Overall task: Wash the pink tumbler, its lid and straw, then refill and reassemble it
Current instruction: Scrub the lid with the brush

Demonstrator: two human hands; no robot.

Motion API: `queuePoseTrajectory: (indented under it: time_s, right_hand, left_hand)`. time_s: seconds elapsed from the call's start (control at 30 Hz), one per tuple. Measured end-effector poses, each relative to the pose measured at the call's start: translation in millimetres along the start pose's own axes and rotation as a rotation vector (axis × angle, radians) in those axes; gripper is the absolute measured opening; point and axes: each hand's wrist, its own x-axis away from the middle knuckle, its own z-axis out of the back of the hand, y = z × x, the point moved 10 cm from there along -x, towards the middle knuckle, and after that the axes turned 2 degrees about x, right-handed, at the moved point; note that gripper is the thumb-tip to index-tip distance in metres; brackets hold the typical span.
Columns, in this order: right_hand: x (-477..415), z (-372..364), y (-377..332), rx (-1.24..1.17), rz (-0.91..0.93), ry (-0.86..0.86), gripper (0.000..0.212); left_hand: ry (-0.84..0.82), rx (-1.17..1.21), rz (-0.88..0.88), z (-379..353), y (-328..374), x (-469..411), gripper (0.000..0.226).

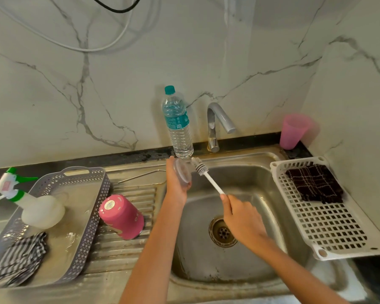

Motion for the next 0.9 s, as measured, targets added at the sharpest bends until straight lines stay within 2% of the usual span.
queuePoseTrajectory:
  time_s: [0.07,0.2,0.33,0.37,0.5,0.6,0.77,0.9]
  right_hand:
    - [8.4,0.0,-10.1,0.011,0.043,0.026,0.043]
    - [8.6,-4.7,-25.5,0.089,0.078,0.027,0.044]
    - [-3.4,-7.0,-33.7,0.081,0.065,0.026,0.044]
    - [-1.5,-8.5,-33.5,0.093,0.069,0.027,0.044]
    - [12.9,-12.9,-32.0,0.140,0.082,0.027,0.043]
    - [-10.4,-3.0,-37.5,0.113,0.042,0.053,0.044]
    - [6.8,-5.2,-39.0,0.205,0.082,0.031,0.043]
    - [-6.6,0.8,-35.6,0.156,0.040,0.035,0.045]
  left_hand:
    - [0.007,0.070,0.028,2.1,-3.1,-2.3,0.054]
    - [-0.032,0.045,0.027,-4.3,-9.7,-3.6,0.059]
    - [0.049,-0.055,0.021,3.9,-17.2,-6.0,0.091]
    - [0.072,-0.060,0.017,7.3,-14.7,-10.2,0.092]
    - [0.142,-0.074,0.028,12.6,1.2,-20.9,0.054]
    - [0.110,-0.215,-0.077,-1.9,-10.2,-19.3,0.055]
    - [0.116,-0.144,-0.065,3.7,7.8,-29.6,0.055]
    - [0.097,-0.266,-0.184,-7.7,5.3,-23.3,0.054]
